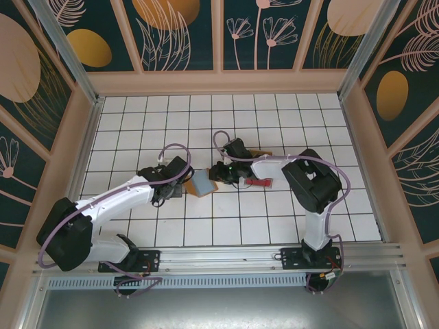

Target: Take the credit cards out of the card holder

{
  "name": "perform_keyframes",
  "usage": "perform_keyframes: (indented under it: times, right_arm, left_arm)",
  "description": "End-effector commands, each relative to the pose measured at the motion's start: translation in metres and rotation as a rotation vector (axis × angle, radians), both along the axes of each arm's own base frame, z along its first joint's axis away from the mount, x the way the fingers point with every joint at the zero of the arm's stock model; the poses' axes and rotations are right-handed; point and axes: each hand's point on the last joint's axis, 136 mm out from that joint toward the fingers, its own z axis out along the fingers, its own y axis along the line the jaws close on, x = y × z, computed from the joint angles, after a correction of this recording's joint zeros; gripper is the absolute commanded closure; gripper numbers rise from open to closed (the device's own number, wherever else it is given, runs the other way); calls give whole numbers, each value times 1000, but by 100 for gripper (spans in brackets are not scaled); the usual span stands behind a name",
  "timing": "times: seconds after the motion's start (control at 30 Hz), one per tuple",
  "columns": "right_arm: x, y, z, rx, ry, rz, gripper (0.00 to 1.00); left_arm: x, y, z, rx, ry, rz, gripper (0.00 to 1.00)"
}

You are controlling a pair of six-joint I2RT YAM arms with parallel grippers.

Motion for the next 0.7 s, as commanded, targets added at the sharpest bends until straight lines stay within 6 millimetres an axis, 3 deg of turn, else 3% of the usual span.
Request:
perform_keyframes:
  times: [0.0, 0.13, 0.33, 0.5, 0.67]
  right_arm:
    - [0, 10, 1, 45, 0, 36, 76]
    - [-2, 12, 4, 66, 1, 45, 99]
    - [-2, 0, 20, 44, -37, 13, 100]
    - [-4, -26, 41, -64, -92, -33, 100]
    - [-18, -31, 66, -68, -114, -36, 100]
  left_arm:
    - [-4, 9, -2, 28, 7, 15, 100]
    - [-3, 8, -2, 25, 7, 12, 100]
    - [-2, 4, -6, 13, 10, -2, 100]
    - [4, -5, -13, 2, 16, -13, 100]
    - [14, -18, -25, -13, 25, -32, 100]
